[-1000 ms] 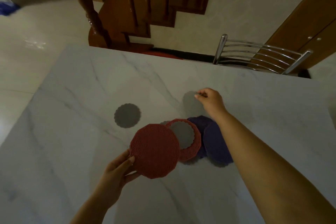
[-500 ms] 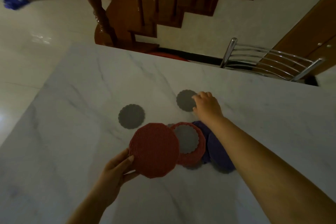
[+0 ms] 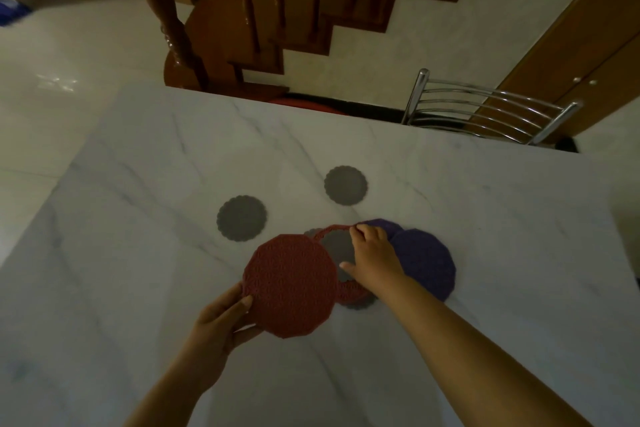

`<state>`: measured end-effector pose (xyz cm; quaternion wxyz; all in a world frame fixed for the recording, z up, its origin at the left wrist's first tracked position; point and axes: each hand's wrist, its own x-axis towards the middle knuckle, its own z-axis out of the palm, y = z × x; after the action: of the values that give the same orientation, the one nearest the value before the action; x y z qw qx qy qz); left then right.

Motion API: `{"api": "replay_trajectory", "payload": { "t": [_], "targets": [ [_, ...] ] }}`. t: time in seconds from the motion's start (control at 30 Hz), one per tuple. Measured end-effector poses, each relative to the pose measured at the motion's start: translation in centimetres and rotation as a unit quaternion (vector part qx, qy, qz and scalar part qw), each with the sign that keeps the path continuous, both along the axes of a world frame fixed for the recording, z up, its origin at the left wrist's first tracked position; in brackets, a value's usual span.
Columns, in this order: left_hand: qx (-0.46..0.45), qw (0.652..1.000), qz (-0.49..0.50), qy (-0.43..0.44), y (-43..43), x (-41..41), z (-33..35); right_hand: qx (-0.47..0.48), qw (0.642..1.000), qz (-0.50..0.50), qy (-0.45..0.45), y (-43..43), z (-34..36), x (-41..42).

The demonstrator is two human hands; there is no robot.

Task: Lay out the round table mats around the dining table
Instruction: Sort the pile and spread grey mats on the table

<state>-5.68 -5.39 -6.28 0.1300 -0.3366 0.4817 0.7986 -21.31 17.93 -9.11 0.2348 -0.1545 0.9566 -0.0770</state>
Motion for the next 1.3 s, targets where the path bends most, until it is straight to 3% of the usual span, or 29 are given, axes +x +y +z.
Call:
{"api": "replay_trajectory", "payload": {
  "t": [0.13, 0.3, 0.5, 0.6, 0.73, 0.87, 0.93, 1.07, 1.17, 1.3],
  "targets": [
    [-0.008, 1.000, 0.004, -0.003, 0.1, 0.4, 0.0, -0.026, 0.999, -0.010, 0.015, -0.4, 0.3, -0.2],
    [-0.014, 1.000, 0.006, -0.002, 0.1, 0.5, 0.1, -0.083, 0.991, -0.001, 0.103, -0.5, 0.8, 0.8],
    [-0.010, 1.000, 0.005, -0.002, 0.1, 0.0, -0.2, -0.240, 0.960, -0.132, 0.059, 1.4, 2.7, -0.9],
    [-0.005, 1.000, 0.000, 0.002, 0.4, -0.7, -0.4, -0.282, 0.926, -0.232, 0.095, 3.5, 3.3, -5.1],
    [0.004, 1.000, -0.006, 0.017, 1.1, -2.2, -0.3, -0.369, 0.827, -0.423, 0.034, 6.5, 2.4, -11.1],
    [0.005, 1.000, -0.011, 0.027, 1.5, -3.7, -0.2, -0.381, 0.757, -0.530, -0.001, 8.9, 0.5, -14.7],
    [0.004, 0.999, -0.013, 0.031, 1.6, -4.1, -0.4, -0.338, 0.773, -0.537, -0.009, 9.9, -0.4, -15.1],
    [0.001, 1.000, -0.006, 0.030, 1.1, -4.2, -0.7, -0.162, 0.869, -0.468, 0.017, 10.7, -0.8, -13.6],
    [0.001, 0.999, -0.001, 0.037, 0.6, -3.9, -0.9, -0.178, 0.913, -0.364, 0.040, 9.1, 0.1, -11.2],
    [0.002, 0.999, 0.001, 0.047, -0.2, -2.9, -0.9, -0.201, 0.959, -0.202, -0.005, 5.9, 1.2, -5.5]
  ]
}}
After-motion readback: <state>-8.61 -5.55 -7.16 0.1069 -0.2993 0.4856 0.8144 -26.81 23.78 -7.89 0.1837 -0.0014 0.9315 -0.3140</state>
